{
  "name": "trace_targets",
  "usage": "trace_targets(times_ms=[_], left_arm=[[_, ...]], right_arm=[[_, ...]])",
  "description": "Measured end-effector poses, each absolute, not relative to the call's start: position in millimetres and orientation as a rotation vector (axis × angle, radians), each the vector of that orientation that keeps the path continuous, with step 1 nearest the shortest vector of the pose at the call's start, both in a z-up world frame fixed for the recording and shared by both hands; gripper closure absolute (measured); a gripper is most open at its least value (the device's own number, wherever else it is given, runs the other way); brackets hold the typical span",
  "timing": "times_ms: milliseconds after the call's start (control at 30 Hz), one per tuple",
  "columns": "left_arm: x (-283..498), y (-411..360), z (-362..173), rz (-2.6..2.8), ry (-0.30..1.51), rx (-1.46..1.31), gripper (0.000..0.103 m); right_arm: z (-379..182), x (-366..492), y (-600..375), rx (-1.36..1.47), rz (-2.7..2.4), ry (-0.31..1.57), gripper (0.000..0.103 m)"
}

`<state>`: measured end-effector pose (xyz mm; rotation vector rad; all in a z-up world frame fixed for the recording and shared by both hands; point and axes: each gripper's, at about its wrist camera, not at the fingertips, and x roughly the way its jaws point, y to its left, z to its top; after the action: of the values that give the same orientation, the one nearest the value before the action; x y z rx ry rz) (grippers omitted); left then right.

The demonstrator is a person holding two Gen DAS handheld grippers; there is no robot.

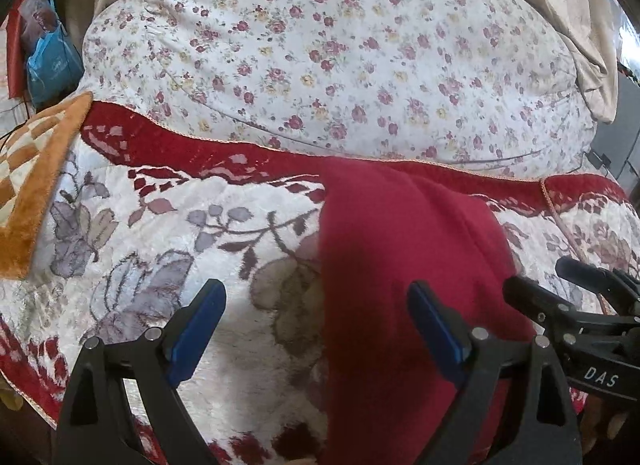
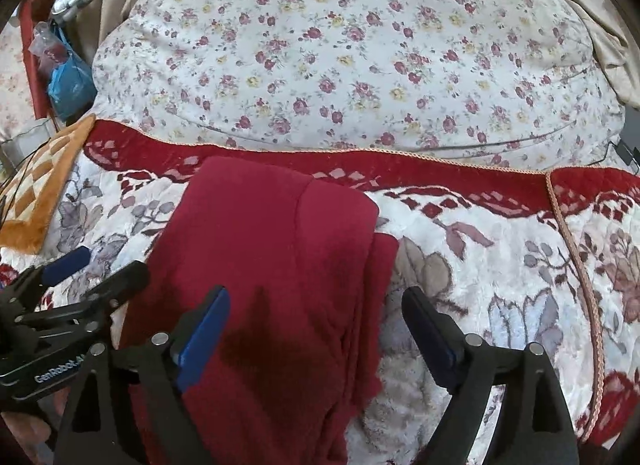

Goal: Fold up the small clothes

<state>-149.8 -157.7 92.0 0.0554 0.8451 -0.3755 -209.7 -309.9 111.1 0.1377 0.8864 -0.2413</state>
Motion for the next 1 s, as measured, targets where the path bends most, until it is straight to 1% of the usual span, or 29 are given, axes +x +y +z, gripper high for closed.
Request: trace_targets(times_ms=[233,1000], left_arm=[[-149,-154,94,-0.359,0.833,0.044,0.012],[-148,-154,93,-0.345,0.839,0.043,0.012]], right_arm=[[110,-209,-312,0.146,-0.243,0.889,0.01],[98,-208,-304,0.205,-0.25,0.907,0.009]])
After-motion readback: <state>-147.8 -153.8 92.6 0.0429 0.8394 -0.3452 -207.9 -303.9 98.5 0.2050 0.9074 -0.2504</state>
